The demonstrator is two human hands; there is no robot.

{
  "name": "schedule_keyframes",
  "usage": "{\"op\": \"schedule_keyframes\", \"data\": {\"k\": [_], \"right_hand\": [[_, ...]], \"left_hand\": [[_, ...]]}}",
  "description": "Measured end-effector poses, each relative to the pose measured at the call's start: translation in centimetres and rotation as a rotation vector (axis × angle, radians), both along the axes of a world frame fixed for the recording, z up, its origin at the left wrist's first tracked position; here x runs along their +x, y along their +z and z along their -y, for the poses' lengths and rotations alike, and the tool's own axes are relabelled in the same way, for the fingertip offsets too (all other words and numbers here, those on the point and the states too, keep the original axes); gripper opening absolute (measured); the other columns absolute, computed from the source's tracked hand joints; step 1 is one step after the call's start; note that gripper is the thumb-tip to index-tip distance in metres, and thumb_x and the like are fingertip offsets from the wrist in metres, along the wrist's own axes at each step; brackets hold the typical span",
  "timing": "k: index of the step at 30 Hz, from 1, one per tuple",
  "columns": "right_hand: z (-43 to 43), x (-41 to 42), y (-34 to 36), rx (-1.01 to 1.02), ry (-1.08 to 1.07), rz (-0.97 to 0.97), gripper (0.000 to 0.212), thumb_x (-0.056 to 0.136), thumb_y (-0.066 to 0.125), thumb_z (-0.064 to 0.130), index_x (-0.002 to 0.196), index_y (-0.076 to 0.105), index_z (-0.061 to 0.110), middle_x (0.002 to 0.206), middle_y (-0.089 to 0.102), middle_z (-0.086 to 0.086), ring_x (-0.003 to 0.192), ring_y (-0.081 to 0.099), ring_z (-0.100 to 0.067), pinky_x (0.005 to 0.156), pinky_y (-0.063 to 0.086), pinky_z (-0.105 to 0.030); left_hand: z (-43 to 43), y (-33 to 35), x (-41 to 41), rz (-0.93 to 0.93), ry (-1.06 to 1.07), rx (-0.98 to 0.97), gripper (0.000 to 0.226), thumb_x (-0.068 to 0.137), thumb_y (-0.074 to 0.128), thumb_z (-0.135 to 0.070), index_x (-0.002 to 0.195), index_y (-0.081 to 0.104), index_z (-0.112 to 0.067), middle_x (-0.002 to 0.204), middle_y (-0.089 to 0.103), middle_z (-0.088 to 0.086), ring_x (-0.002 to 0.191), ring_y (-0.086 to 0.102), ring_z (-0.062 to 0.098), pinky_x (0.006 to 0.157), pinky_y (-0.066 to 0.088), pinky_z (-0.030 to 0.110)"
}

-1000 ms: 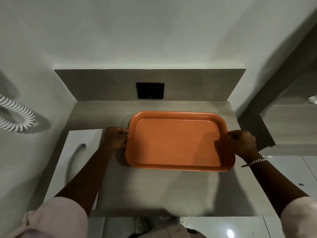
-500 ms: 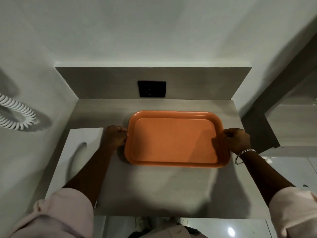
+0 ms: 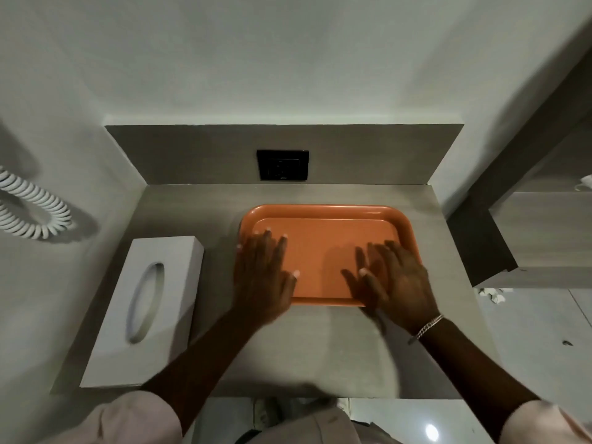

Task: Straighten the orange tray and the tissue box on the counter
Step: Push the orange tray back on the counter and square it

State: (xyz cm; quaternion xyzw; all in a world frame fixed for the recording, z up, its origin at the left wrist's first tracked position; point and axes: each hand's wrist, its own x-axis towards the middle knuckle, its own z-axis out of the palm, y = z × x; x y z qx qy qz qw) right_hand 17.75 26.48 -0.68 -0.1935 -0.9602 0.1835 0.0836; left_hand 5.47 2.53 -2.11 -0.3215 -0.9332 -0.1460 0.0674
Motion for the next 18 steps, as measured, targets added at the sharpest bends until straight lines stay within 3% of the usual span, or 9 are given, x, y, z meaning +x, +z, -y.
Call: {"op": "schedule_keyframes", "data": {"k": [3,8,13,18], "right_hand": [[2.6,1.3,-1.3,0.053,0.089,0.023,0.073,0.091,0.038,0.062,0.146,0.042,0.015,0.149,0.047,-0.019,0.134,0.046,-0.038,0.106,0.038,-0.058],[4.8,3.2,-4.7,0.124,0.163,0.062,0.078,0.092,0.04,0.067,0.156,0.009,0.033,0.163,0.023,-0.008,0.149,0.024,-0.03,0.119,0.008,-0.059],[5.4,4.0,-6.8,0.202,0.16,0.132,0.077,0.091,0.038,0.07,0.154,0.028,0.028,0.165,0.019,-0.009,0.152,0.017,-0.031,0.12,-0.003,-0.06],[5.4,3.9,-7.5,0.239,0.147,0.138,0.08,0.089,0.039,0.071,0.154,0.028,0.027,0.163,0.025,-0.011,0.15,0.022,-0.034,0.119,-0.004,-0.061]], "left_hand": [[0.0,-2.1,2.6,0.04,-0.091,-0.066,0.077,0.089,0.047,-0.055,0.154,0.027,-0.019,0.164,0.018,0.017,0.153,0.011,0.039,0.119,0.014,0.068],[1.2,-4.8,5.9,0.022,-0.118,-0.123,0.079,0.091,0.04,-0.061,0.156,0.016,-0.023,0.166,0.012,0.017,0.153,0.003,0.04,0.119,0.008,0.069],[1.5,-6.1,6.8,0.019,-0.094,-0.202,0.079,0.09,0.032,-0.067,0.156,0.017,-0.025,0.166,0.013,0.016,0.153,0.007,0.041,0.118,0.013,0.069],[1.4,-6.8,6.6,0.013,-0.085,-0.202,0.08,0.09,0.032,-0.069,0.156,0.017,-0.027,0.166,0.012,0.015,0.153,0.007,0.04,0.119,0.009,0.068]]}}
